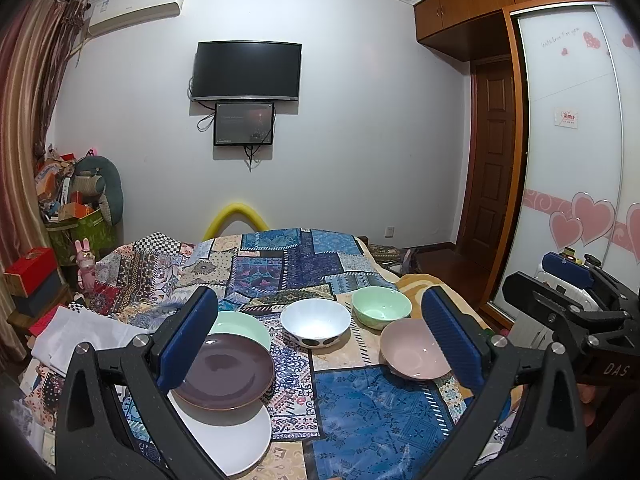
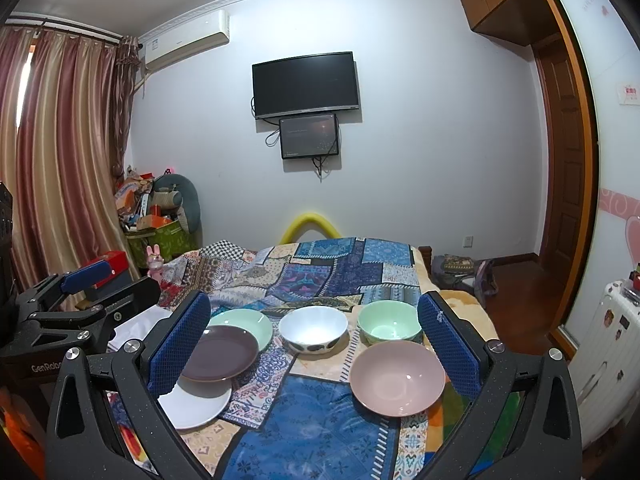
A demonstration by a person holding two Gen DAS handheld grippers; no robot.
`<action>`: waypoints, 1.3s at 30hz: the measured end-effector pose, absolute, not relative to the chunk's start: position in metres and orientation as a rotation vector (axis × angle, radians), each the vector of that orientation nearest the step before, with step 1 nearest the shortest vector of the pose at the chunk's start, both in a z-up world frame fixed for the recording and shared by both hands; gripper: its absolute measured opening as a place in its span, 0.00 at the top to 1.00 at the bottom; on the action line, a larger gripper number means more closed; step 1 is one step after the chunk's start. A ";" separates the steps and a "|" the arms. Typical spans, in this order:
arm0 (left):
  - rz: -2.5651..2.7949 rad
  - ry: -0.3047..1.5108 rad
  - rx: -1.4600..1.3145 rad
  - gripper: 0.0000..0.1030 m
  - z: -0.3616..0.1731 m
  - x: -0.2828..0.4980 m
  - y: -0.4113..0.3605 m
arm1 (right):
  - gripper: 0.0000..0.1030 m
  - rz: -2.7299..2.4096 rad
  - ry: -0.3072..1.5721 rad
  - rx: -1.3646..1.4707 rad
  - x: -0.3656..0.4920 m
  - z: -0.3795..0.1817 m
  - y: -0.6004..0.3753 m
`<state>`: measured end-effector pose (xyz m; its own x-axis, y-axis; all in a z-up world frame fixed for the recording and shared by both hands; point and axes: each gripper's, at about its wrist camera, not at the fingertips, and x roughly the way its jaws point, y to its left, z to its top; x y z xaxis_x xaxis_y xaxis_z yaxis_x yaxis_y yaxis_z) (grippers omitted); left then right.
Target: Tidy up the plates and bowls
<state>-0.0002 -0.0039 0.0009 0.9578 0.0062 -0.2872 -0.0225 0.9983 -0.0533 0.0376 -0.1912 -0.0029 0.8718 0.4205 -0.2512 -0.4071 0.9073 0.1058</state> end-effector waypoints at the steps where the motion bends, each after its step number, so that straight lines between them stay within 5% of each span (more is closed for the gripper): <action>1: 0.014 0.292 -0.057 0.00 0.001 0.000 -0.003 | 0.00 0.432 0.274 0.050 0.037 -0.002 -0.190; 39: 0.025 0.334 -0.056 0.00 -0.015 0.013 0.019 | 0.00 0.451 0.339 0.057 0.048 -0.024 -0.176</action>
<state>0.0134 0.0186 -0.0149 0.9445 0.0154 -0.3282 -0.0340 0.9981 -0.0512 0.0480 -0.1762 -0.0244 0.8448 0.4367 -0.3091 -0.4180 0.8994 0.1283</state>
